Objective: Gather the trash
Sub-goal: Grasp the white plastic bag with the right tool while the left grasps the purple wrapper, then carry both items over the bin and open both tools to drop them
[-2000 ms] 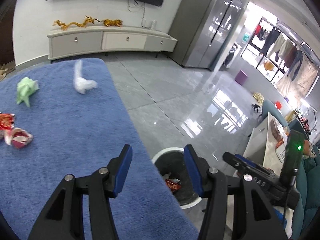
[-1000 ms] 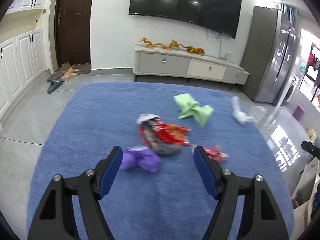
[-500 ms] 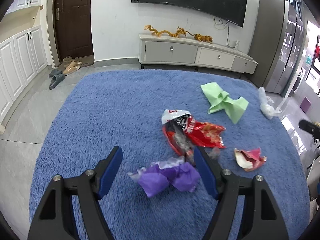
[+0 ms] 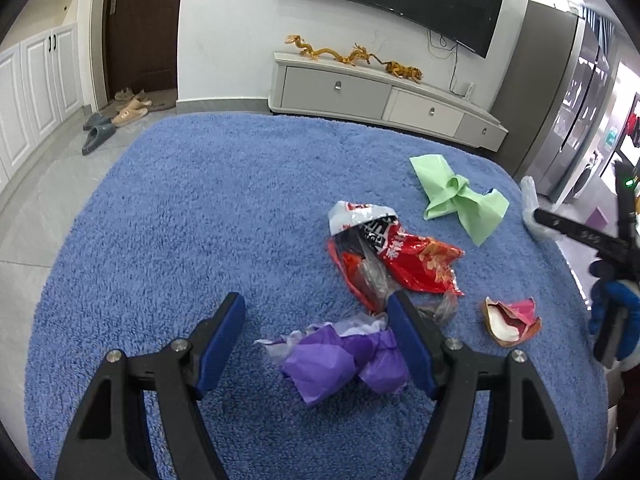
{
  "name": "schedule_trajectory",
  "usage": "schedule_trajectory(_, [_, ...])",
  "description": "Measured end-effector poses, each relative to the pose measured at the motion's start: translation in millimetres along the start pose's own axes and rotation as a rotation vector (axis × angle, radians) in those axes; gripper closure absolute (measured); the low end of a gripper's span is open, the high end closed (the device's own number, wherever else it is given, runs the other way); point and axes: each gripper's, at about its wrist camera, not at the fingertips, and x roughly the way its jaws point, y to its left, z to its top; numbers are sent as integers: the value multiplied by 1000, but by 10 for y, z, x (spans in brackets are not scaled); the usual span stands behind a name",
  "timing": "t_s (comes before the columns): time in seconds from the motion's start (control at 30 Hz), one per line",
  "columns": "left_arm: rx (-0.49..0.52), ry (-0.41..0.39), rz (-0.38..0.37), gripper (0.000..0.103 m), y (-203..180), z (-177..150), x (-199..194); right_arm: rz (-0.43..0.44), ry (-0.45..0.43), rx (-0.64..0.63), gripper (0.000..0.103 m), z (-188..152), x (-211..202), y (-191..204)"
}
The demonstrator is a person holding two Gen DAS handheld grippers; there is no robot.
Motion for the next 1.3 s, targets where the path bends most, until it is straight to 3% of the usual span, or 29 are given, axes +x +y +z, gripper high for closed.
schedule_trajectory(0.07, [1, 4, -15, 31, 2, -6, 0, 11, 20, 5, 50, -17, 80, -33])
schedule_trajectory(0.13, [14, 9, -26, 32, -16, -20, -2, 21, 40, 5, 64, -37, 147, -53])
schedule_trajectory(0.2, [41, 18, -38, 38, -77, -49, -8, 31, 50, 6, 71, -68, 163, -70])
schedule_trajectory(0.3, [76, 21, -40, 49, -192, -105, -47, 45, 44, 3, 72, -117, 106, -83])
schedule_trajectory(0.47, [87, 21, -28, 54, -279, -213, -133, 62, 29, -7, 74, -222, -86, -44])
schedule_trajectory(0.97, [2, -29, -34, 55, -371, -627, -767, 147, -32, 36, 74, -722, -1080, 154])
schedule_trajectory(1.3, [-4, -62, -83, 55, -566, -759, -1167, 127, -38, 5, 74, -1228, -1751, 199])
